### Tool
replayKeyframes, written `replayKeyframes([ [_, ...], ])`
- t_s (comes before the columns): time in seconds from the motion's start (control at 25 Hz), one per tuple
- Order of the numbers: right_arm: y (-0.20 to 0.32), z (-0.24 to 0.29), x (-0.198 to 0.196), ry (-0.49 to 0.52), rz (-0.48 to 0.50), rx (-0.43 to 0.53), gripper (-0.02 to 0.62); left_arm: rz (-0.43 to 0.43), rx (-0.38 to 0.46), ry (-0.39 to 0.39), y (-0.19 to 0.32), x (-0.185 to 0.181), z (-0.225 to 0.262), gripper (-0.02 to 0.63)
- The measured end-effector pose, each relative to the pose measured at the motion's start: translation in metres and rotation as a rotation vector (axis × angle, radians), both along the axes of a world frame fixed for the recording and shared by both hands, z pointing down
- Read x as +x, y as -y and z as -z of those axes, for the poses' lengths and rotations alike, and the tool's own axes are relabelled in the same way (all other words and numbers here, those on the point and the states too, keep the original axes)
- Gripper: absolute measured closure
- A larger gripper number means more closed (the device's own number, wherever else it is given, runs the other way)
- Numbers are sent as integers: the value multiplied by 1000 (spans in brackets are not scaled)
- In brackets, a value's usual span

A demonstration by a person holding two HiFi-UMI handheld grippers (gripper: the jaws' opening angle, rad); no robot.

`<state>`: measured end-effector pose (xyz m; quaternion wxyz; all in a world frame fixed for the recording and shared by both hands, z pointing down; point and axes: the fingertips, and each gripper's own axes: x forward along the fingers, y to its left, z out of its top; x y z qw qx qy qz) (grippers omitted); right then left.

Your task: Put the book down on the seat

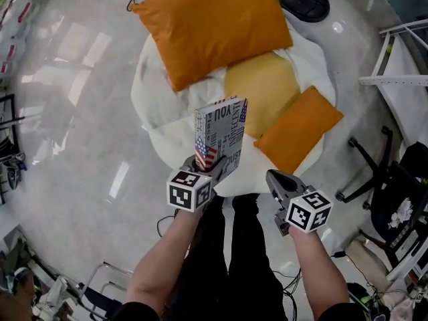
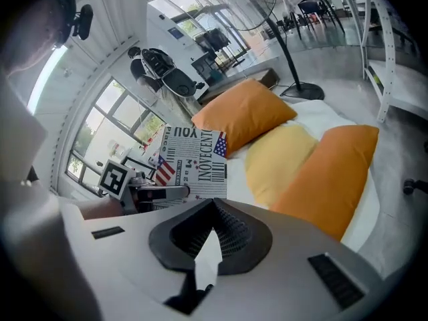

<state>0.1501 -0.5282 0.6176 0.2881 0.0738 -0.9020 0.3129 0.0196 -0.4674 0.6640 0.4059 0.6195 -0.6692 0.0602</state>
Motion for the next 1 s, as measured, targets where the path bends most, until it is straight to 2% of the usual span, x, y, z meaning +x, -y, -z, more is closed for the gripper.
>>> replayKeyframes([
  [0.2, 22, -23, -28, -14, 38, -2, 581, 80, -7, -103, 21, -26, -31, 445],
  [0.32, 31, -30, -44, -1, 58, 4, 581, 101, -21, -122, 31, -35, -49, 445],
  [0.48, 31, -40, -49, -3, 88, 3, 581, 137, -74, -122, 39, -44, -75, 445],
  [0.64, 28, -52, -48, -19, 98, -19, 581, 195, -95, -202, 51, -57, -95, 445],
  [0.72, 26, -58, -43, -32, 101, -30, 581, 188, -118, -224, 55, -56, -105, 445],
  [1.0, 26, -62, -37, -42, 98, -36, 581, 95, -193, -217, 66, -56, -123, 439],
])
